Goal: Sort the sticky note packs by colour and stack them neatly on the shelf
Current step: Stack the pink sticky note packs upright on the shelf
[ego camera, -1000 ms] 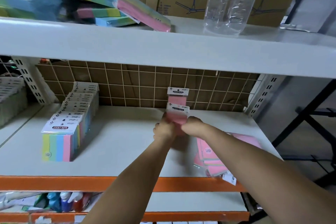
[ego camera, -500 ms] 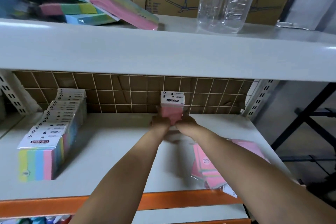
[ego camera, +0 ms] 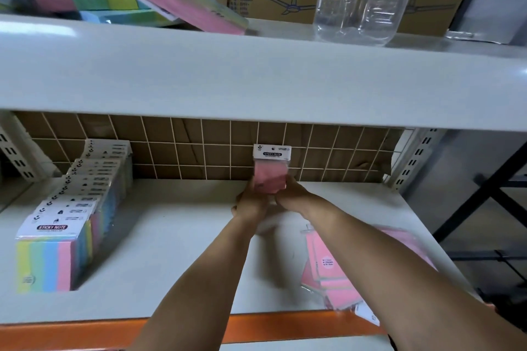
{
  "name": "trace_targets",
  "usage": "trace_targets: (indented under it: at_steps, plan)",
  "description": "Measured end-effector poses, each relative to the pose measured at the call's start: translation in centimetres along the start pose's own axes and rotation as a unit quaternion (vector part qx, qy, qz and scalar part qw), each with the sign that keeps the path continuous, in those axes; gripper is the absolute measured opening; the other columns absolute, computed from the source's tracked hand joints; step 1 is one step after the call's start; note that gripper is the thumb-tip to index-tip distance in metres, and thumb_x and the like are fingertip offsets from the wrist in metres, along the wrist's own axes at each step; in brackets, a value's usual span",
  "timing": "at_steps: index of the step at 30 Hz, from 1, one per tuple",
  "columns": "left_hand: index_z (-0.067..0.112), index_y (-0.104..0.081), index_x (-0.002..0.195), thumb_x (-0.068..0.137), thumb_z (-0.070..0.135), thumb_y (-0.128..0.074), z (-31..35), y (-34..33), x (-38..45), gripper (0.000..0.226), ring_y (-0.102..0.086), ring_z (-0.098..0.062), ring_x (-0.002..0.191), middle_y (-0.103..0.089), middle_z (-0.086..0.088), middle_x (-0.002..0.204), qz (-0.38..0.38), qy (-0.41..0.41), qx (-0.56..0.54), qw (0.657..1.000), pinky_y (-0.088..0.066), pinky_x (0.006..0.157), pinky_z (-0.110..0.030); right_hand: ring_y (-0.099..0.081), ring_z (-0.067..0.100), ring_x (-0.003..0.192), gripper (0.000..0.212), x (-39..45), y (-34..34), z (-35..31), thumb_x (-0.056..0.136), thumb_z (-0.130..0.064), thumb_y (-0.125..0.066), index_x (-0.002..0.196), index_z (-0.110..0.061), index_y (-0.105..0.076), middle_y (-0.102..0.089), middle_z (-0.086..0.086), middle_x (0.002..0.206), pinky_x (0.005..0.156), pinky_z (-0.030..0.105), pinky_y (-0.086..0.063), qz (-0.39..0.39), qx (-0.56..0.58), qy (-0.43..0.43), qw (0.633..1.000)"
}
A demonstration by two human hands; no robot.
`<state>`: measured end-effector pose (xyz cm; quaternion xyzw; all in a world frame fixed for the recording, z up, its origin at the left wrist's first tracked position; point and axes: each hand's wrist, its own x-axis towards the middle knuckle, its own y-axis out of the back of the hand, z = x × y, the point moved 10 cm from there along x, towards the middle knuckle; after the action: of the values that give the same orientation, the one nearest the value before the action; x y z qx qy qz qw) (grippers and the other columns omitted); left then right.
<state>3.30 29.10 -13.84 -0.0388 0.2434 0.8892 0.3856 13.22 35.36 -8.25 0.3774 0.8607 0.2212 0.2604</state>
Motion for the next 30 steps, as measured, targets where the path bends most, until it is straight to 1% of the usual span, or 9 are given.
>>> trace_targets:
  at_steps: [4, 8, 13, 16, 19, 21, 23, 27, 30]
  plan:
    - [0.043, -0.031, 0.144, 0.065, 0.040, -0.021, 0.4, 0.4, -0.9, 0.080, -0.047, -0.022, 0.123, -0.053, 0.000, 0.135, 0.003, -0.007, 0.006, 1.000, -0.022, 0.083, -0.024, -0.057, 0.024, 0.104, 0.050, 1.0, -0.5, 1.6, 0.086, -0.014, -0.059, 0.134, -0.018, -0.042, -0.059, 0.006, 0.120, 0.082, 0.030, -0.049, -0.008, -0.008, -0.025, 1.000]
    - [0.043, -0.031, 0.144, 0.067, 0.041, -0.023, -0.1, 0.0, -0.1, 0.077, -0.048, -0.024, 0.121, -0.053, 0.002, 0.135, -0.011, -0.005, 0.005, 1.000, -0.028, 0.084, -0.026, -0.058, 0.024, 0.107, 0.055, 2.1, -0.7, 2.1, 0.084, -0.032, -0.057, 0.135, -0.024, -0.039, -0.059, 0.005, 0.126, 0.091, 0.034, -0.048, -0.013, -0.052, -0.018, 0.998]
    - [0.041, -0.032, 0.143, 0.068, 0.055, -0.053, -5.0, -3.0, 5.8, 0.079, -0.053, -0.019, 0.121, -0.053, 0.016, 0.130, -0.049, -0.005, -0.090, 0.995, -0.038, 0.107, -0.044, -0.050, 0.019, 0.076, 0.057, 1.3, 0.2, 2.5, 0.085, -0.006, -0.050, 0.138, -0.012, -0.029, -0.053, 0.009, 0.090, 0.057, 0.024, -0.037, -0.039, -0.065, -0.073, 0.994]
    - [0.031, -0.053, 0.128, 0.071, 0.048, -0.065, -6.8, -4.5, 8.8, 0.060, -0.065, -0.022, 0.105, -0.069, 0.004, 0.114, -0.044, -0.026, -0.099, 0.994, -0.047, 0.098, -0.052, -0.047, 0.023, 0.084, 0.056, 1.1, 1.0, 2.6, 0.088, -0.003, -0.044, 0.142, -0.001, -0.028, -0.050, 0.013, 0.108, 0.055, 0.024, -0.033, -0.041, -0.119, -0.071, 0.989]
    - [0.010, -0.063, 0.114, 0.067, 0.017, -0.051, -1.2, -2.0, 1.4, 0.048, -0.065, -0.030, 0.098, -0.070, -0.011, 0.107, -0.048, -0.045, -0.113, 0.991, -0.051, 0.083, -0.039, -0.055, 0.025, 0.103, 0.056, 0.0, 2.0, 2.1, 0.088, -0.005, -0.043, 0.144, -0.008, -0.035, -0.051, 0.016, 0.132, 0.078, 0.031, -0.048, -0.030, -0.132, -0.057, 0.989]
    - [0.010, -0.059, 0.117, 0.070, 0.018, -0.051, 0.3, -0.9, -1.9, 0.048, -0.063, -0.032, 0.098, -0.066, -0.008, 0.111, -0.046, -0.019, -0.054, 0.997, -0.050, 0.078, -0.036, -0.049, 0.029, 0.123, 0.056, -1.2, 2.9, 1.8, 0.089, -0.003, -0.044, 0.144, -0.008, -0.037, -0.045, 0.014, 0.142, 0.096, 0.031, -0.044, -0.026, -0.142, -0.051, 0.988]
    - [0.009, -0.055, 0.123, 0.076, 0.028, -0.056, 0.4, -0.7, -4.2, 0.051, -0.059, -0.033, 0.106, -0.060, -0.011, 0.120, -0.042, 0.022, 0.018, 0.999, -0.050, 0.088, -0.035, -0.047, 0.032, 0.126, 0.048, -2.4, 3.6, 1.7, 0.091, -0.002, -0.045, 0.139, 0.000, -0.043, -0.047, 0.016, 0.140, 0.100, 0.032, -0.041, -0.041, -0.160, -0.060, 0.984]
    - [0.005, -0.056, 0.079, 0.086, 0.016, -0.047, 1.8, -1.5, -9.2, 0.015, -0.046, -0.025, 0.067, -0.055, -0.011, 0.078, -0.094, 0.056, 0.069, 0.992, -0.036, 0.054, -0.025, -0.056, 0.022, 0.086, 0.023, -4.4, 4.8, 2.3, 0.090, -0.011, -0.053, 0.110, -0.004, -0.062, -0.063, 0.012, 0.102, 0.065, 0.027, -0.044, -0.067, -0.215, -0.063, 0.972]
    - [0.006, -0.059, 0.088, 0.087, 0.022, -0.052, 1.2, -2.8, -11.0, 0.017, -0.048, -0.023, 0.073, -0.056, -0.009, 0.083, -0.117, 0.072, 0.068, 0.988, -0.033, 0.055, -0.023, -0.056, 0.019, 0.076, 0.011, -5.5, 6.3, 3.5, 0.087, -0.023, -0.061, 0.088, -0.013, -0.064, -0.063, 0.005, 0.088, 0.060, 0.023, -0.042, -0.061, -0.255, -0.085, 0.961]
